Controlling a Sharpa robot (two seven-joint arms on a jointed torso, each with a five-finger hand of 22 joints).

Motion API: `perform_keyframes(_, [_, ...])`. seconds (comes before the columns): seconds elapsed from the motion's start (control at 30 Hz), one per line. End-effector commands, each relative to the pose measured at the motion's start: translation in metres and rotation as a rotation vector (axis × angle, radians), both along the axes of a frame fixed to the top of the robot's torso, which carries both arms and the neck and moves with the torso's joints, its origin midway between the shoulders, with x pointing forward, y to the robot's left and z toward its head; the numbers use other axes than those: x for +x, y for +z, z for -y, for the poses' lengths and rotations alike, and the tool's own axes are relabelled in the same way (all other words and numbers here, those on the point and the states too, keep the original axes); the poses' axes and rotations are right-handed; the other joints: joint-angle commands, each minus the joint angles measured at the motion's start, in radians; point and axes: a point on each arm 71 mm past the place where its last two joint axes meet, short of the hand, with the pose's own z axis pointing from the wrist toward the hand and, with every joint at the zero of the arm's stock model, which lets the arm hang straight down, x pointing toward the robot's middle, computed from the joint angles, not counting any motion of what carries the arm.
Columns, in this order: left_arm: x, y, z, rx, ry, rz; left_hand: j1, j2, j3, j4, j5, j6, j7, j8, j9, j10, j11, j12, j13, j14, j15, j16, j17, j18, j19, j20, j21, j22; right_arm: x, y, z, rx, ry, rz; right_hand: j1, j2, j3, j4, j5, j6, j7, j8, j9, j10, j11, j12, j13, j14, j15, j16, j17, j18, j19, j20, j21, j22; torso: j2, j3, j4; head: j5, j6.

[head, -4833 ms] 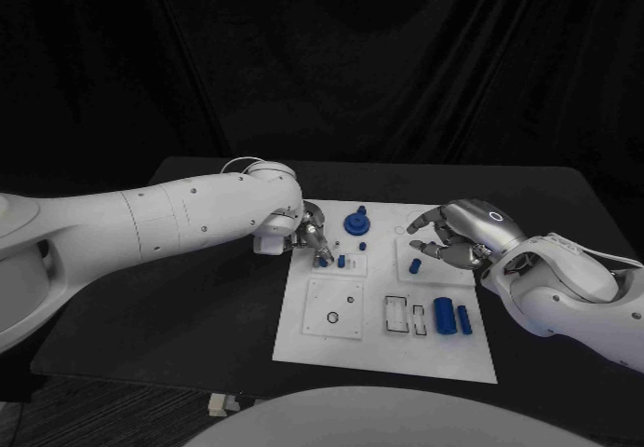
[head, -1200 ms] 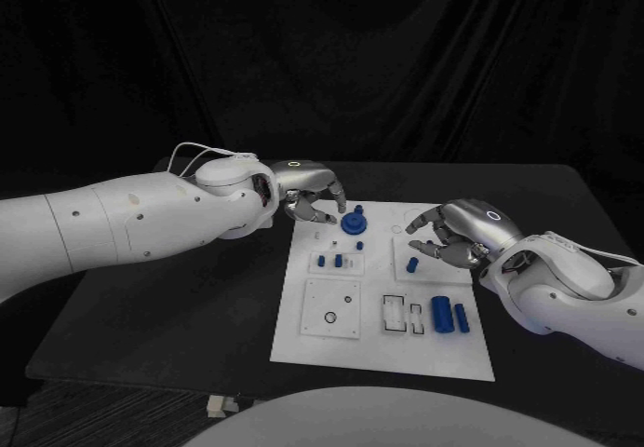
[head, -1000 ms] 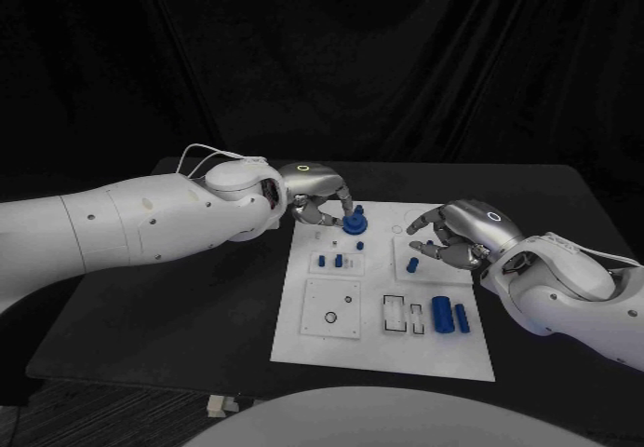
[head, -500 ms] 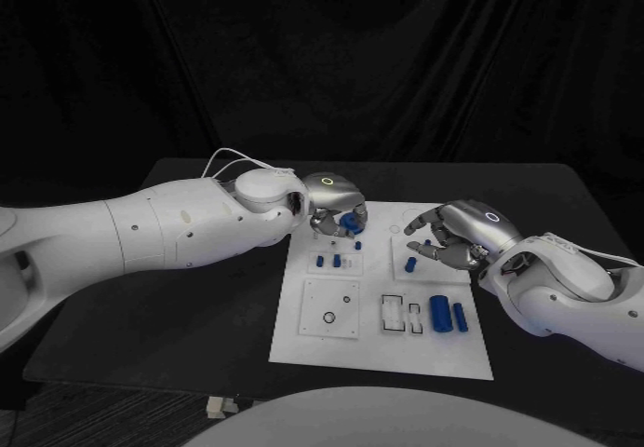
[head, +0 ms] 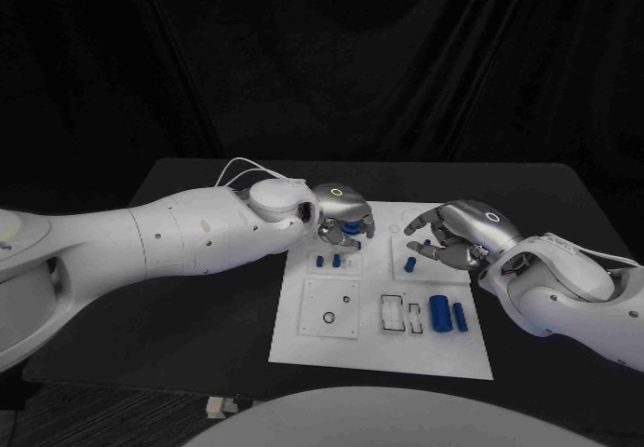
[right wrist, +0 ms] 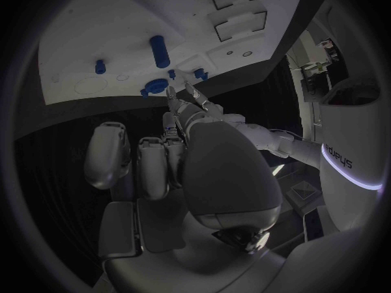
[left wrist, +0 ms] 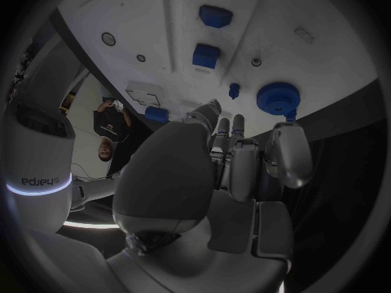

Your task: Assemble the parts on the task board

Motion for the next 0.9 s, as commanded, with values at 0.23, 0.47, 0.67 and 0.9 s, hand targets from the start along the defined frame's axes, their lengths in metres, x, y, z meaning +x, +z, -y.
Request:
perform_keyframes(0.23, [0.0, -0.004, 0.006, 0.037, -0.016, 0.032, -0.002, -0.008, 0.015, -0.006, 0.009, -0.003, -0.013, -0.001, -0.01, 0.021, -0.004, -0.001, -0.01, 0.01, 0.0, 0.005, 0.011, 0.0, 0.005, 0.003, -0.01, 0.16, -0.001, 0.001, -0.001, 0.009, 0.003, 0.013, 0.004, 0.003, 0.0, -0.004, 0.006, 0.005, -0.001, -0.004, -0.001, 0.029, 0.003, -0.005, -0.035, 0.058, 0.001, -0.001, 0.024, -0.005, 0.001, 0.0, 0.005, 0.165, 0.0, -0.0002, 0.0019, 0.001, 0.0])
perform_keyframes(0.47, [0.0, -0.008, 0.01, 0.052, -0.015, 0.035, -0.004, -0.008, 0.019, -0.008, 0.013, 0.003, -0.021, 0.001, -0.014, 0.024, -0.001, -0.002, -0.014, 0.008, -0.001, 0.004, 0.007, 0.001, 0.005, 0.003, -0.012, 0.159, -0.001, 0.001, -0.001, 0.01, 0.003, 0.012, 0.004, 0.003, 0.0, -0.004, 0.006, 0.005, -0.001, -0.004, -0.001, 0.029, 0.003, -0.005, -0.035, 0.058, 0.001, -0.001, 0.024, -0.005, 0.001, 0.0, 0.005, 0.165, 0.0, 0.0002, 0.0012, 0.003, 0.0])
perform_keyframes(0.67, [0.0, -0.011, 0.011, 0.064, -0.009, 0.027, -0.006, -0.009, 0.022, -0.01, 0.015, 0.012, -0.018, 0.004, -0.015, 0.024, -0.001, -0.005, -0.019, 0.006, 0.0, 0.001, 0.002, 0.001, 0.003, 0.003, -0.016, 0.159, -0.001, 0.001, -0.001, 0.01, 0.003, 0.012, 0.004, 0.003, 0.0, -0.004, 0.006, 0.005, -0.001, -0.004, -0.001, 0.029, 0.003, -0.005, -0.035, 0.058, 0.001, -0.001, 0.024, -0.005, 0.001, 0.0, 0.005, 0.165, -0.001, -0.0003, 0.0004, 0.003, 0.0])
perform_keyframes(0.9, [0.0, -0.016, 0.011, 0.075, 0.003, 0.017, -0.013, -0.012, 0.024, -0.012, 0.013, 0.027, -0.008, 0.009, -0.017, 0.025, -0.003, -0.008, -0.025, 0.003, -0.001, -0.001, -0.004, 0.002, 0.002, 0.003, -0.021, 0.158, -0.001, 0.001, -0.001, 0.01, 0.003, 0.012, 0.004, 0.002, 0.0, -0.004, 0.006, 0.006, -0.001, -0.004, -0.001, 0.029, 0.002, -0.006, -0.037, 0.058, 0.0, -0.002, 0.022, -0.004, 0.001, 0.0, 0.004, 0.165, -0.001, 0.0002, 0.0012, 0.001, 0.0])
